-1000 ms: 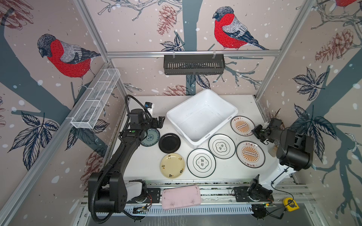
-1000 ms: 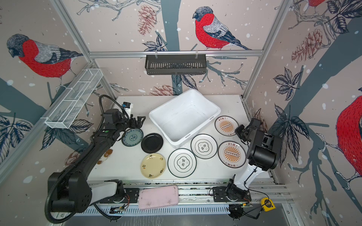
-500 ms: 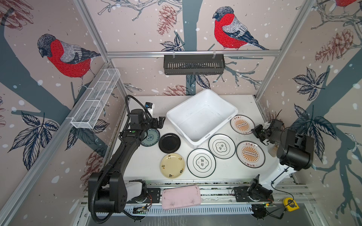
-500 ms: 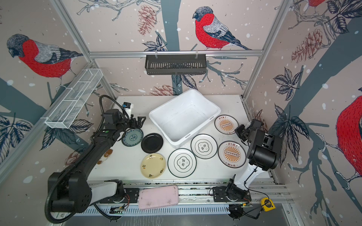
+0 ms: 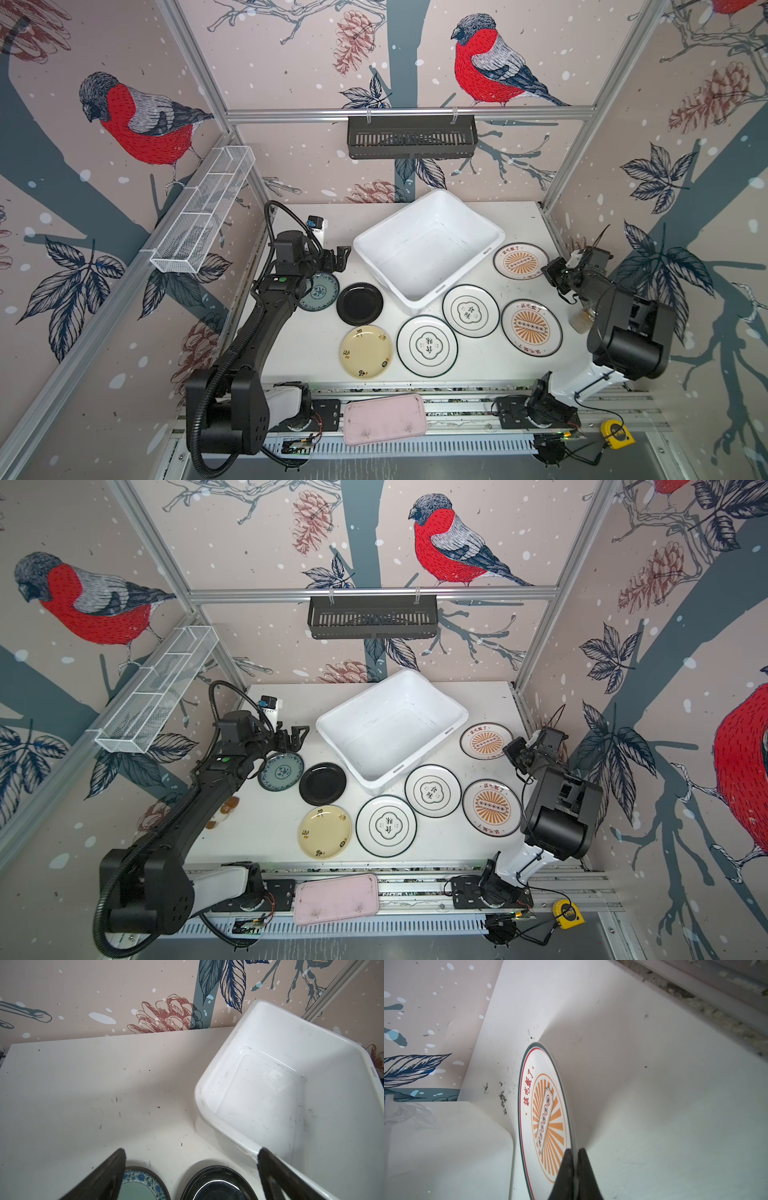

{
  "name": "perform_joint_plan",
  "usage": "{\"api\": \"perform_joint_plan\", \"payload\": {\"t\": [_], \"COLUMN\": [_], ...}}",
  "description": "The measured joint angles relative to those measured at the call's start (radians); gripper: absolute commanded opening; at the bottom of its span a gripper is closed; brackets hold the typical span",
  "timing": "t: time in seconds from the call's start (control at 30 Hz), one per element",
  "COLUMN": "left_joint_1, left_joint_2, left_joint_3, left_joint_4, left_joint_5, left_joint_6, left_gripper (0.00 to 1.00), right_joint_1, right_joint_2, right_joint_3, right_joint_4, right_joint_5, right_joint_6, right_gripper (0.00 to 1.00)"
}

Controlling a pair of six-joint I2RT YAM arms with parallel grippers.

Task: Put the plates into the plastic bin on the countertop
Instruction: 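Lift the sunburst plate upright with the right gripper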

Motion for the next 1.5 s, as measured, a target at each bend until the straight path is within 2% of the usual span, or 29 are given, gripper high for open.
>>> {"api": "perform_joint_plan", "payload": {"t": [0.27,0.7,1.07,1.5], "left_joint_1": [0.0,0.0,0.0,0.0], "left_joint_2": [-0.01,-0.003,0.024,0.026], "left_joint_3": [0.003,0.028,0.082,0.088], "left_joint_4": [-0.003,-0.008,-0.033,-0.034], "left_joint_5": [-0.014,-0.031,-0.047,-0.031], "left_joint_6": [0.021,0.051,0.068,0.066], "left_gripper": [0.98,0.98,0.98,0.98], "right_joint_1": [0.0,-0.001,-0.001,0.021], "right_joint_2": [-0.105,-0.272,-0.439,-0.516], "right_joint_3": [0.037,0.076,0.06,0.107], "right_joint_4": [-0.047,-0.171,-0.242,-0.283], "right_joint_5": [0.045,0.185,0.267,0.233], "right_joint_6": [0.0,-0.024,-0.053,-0.052], "right_gripper": [0.01,0.01,0.01,0.01]}}
